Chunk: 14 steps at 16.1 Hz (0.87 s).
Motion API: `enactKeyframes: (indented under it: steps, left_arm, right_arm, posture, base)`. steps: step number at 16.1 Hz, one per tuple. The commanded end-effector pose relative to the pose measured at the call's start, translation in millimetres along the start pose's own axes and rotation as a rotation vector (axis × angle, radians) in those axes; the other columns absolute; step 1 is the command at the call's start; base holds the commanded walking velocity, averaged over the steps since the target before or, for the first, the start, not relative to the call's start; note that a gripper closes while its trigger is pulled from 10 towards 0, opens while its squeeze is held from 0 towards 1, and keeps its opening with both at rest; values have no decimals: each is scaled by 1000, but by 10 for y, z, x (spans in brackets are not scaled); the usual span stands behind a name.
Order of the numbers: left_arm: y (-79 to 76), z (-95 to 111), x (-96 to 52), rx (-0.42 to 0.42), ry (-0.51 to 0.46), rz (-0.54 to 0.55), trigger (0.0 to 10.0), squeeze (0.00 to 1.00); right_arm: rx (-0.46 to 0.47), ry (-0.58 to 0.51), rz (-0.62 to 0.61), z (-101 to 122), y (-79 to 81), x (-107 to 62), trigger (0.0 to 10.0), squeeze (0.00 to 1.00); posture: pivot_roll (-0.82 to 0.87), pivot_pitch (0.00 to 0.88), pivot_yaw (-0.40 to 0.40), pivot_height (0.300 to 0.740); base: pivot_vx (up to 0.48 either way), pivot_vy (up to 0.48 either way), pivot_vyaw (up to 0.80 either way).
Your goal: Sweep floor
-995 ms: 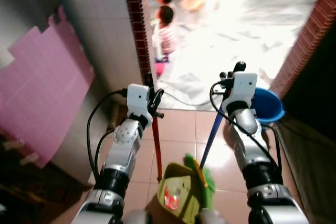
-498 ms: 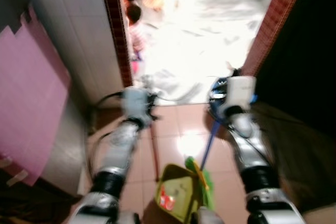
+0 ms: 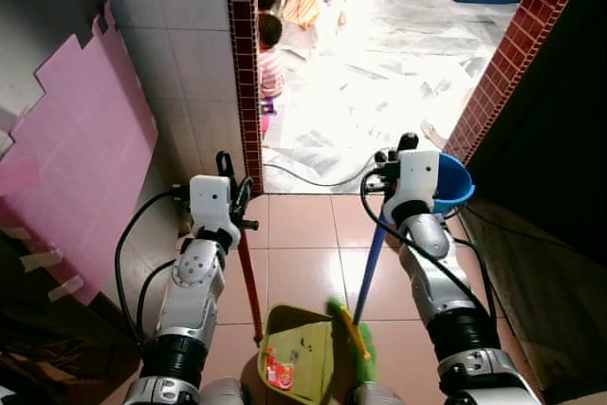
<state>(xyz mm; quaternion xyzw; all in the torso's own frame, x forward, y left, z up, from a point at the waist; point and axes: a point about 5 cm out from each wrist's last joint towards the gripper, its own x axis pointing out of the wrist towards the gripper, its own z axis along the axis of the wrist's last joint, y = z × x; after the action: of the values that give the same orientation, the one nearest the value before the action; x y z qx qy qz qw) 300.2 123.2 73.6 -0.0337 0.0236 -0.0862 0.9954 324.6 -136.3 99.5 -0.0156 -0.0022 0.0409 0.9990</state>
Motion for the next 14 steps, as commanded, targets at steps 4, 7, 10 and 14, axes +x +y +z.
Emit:
enactKeyframes:
  steps: [4,7,10,14]
  left_arm:
    - [39,219,79,-74,-77,-23,10000,0]
    - [58,299,126,-74,-103,-29,10000,0]
    - [40,369,143,-94,-125,-25,10000,0]
    - [-10,473,153,-125,-167,-30,10000,0]
  right_arm:
    - [-30,-4,-81,-31,-188,-70,10000,0]
    - [-46,-14,-121,22,-224,-40,10000,0]
    - [-42,-35,-131,57,-233,-26,10000,0]
    - [-52,-33,-131,42,-254,-49,10000,0]
  posture:
    - [-59,0,42,740]
    - [-69,0,55,740]
    - [-77,0,63,740]
    - [-79,0,59,740]
  base:
    - [0,0,0]
    - [0,0,-163]
    - [0,0,-481]
    - [308,0,0]
